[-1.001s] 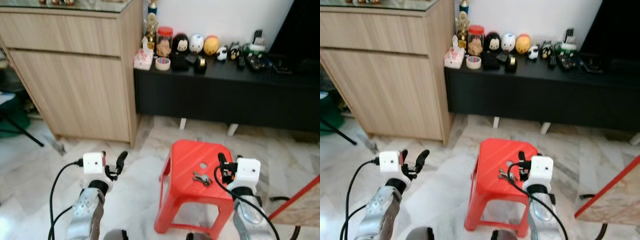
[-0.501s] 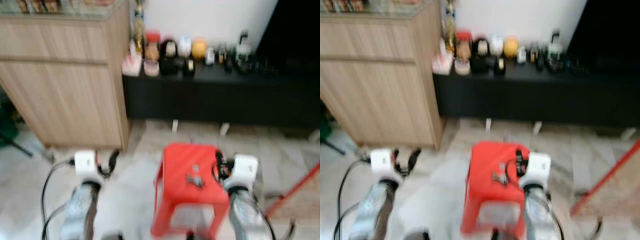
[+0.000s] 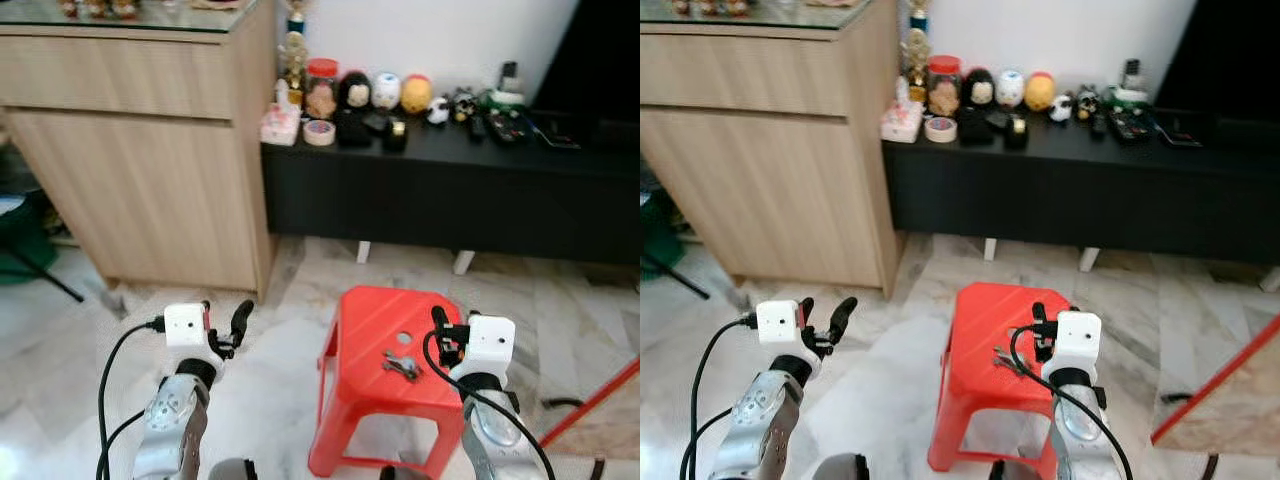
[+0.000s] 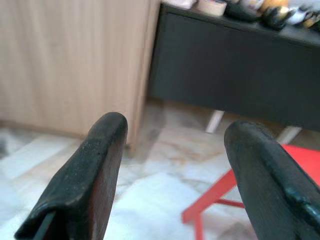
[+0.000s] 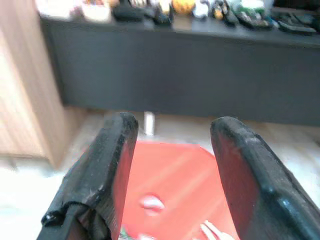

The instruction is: Hang keys on a hook

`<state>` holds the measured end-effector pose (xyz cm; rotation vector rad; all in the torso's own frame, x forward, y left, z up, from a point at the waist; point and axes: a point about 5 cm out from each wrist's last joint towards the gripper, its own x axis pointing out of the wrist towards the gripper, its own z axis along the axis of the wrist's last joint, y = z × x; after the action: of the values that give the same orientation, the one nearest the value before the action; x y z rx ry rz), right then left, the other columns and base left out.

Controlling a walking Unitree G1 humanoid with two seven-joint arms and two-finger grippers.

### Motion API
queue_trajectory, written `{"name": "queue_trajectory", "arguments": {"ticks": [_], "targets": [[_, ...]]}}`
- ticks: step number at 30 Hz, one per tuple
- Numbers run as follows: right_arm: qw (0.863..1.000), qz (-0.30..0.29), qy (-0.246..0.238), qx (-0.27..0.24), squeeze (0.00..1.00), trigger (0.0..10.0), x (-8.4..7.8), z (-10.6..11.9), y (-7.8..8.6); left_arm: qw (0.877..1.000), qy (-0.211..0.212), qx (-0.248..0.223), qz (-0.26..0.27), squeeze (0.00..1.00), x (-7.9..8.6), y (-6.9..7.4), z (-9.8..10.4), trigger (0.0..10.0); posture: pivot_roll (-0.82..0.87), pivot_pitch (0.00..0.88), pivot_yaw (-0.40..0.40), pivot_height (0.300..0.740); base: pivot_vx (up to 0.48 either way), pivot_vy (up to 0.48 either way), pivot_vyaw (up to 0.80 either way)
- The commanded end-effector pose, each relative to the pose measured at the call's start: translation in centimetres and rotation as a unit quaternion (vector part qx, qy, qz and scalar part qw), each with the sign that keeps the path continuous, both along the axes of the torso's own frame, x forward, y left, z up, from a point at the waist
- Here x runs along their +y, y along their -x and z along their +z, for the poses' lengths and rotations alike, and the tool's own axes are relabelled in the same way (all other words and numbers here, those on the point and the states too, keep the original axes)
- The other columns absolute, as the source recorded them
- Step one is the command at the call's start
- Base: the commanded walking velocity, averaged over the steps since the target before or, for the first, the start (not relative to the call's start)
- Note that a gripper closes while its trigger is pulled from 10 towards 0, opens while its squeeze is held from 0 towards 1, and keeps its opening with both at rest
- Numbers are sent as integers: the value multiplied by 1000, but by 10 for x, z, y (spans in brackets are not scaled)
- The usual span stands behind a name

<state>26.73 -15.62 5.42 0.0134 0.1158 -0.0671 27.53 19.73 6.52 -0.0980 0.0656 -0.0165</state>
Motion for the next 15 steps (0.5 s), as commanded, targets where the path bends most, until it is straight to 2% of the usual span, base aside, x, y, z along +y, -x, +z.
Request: {"name": "queue_trajectory", "arguments": {"ticks": [1,15], "targets": [[1000,-19,7,2,0,10000,-14,-1,2,1000,13,-5,-10,0,-9,-3,2,10000,-33,14,-69,626,247,0,0],[1000,-17,4,11,0,10000,-12,-4,2,1000,13,-6,-11,0,-10,-3,2,10000,-31,14,-71,626,252,0,0]]}}
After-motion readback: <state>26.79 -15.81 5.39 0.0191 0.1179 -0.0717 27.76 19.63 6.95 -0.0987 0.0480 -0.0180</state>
